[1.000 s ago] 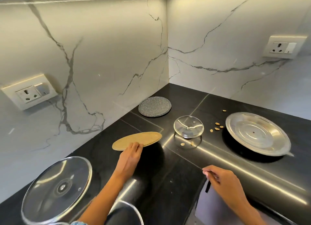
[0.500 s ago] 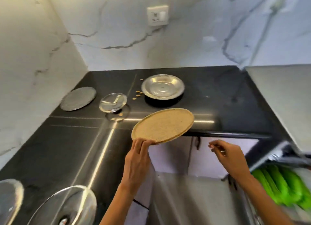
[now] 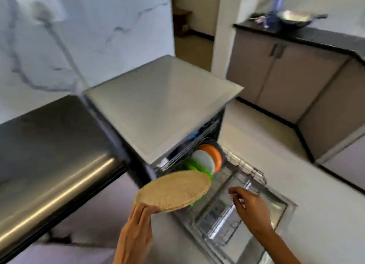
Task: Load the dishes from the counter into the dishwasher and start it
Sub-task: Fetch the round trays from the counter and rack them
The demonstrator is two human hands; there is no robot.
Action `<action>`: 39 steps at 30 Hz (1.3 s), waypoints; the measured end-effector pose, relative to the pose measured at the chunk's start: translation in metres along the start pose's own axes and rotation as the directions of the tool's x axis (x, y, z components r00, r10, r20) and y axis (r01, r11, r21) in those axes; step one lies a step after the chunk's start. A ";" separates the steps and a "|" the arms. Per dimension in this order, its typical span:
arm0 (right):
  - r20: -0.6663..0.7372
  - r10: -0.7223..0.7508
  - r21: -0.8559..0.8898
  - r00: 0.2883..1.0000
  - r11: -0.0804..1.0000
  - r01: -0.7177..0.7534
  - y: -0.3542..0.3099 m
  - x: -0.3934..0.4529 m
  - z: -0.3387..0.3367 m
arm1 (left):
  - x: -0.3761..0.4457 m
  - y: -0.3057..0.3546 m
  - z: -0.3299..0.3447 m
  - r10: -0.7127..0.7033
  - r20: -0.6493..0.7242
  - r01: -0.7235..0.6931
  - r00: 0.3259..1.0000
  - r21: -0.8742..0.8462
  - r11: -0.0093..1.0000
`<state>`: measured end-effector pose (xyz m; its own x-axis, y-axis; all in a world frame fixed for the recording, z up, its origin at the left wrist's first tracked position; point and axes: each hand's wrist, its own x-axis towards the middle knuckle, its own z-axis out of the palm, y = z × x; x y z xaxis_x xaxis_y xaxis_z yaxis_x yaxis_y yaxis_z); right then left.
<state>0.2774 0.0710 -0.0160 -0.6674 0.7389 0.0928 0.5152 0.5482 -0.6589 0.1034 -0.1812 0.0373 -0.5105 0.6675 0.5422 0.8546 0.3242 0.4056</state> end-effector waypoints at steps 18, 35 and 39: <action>-0.248 0.036 -0.208 0.968 0.974 -0.090 0.290 0.087 0.045 | 0.101 -0.012 0.383 0.206 0.492 -0.133 0.846 -0.179 0.975; -0.279 0.305 -0.003 0.911 0.948 -0.319 0.357 0.240 0.110 | 0.190 -0.106 0.620 0.122 0.848 -0.519 0.515 0.196 0.832; -0.243 0.326 0.008 0.914 0.943 -0.334 0.367 0.280 0.126 | 0.200 -0.111 0.641 0.099 0.868 -0.576 0.487 0.234 0.783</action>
<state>0.2119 0.4297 -0.3262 -0.3114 0.9489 0.0514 0.7040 0.2667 -0.6582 -0.0327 0.3459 -0.3707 -0.0818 0.9388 -0.3347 0.9857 0.0264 -0.1667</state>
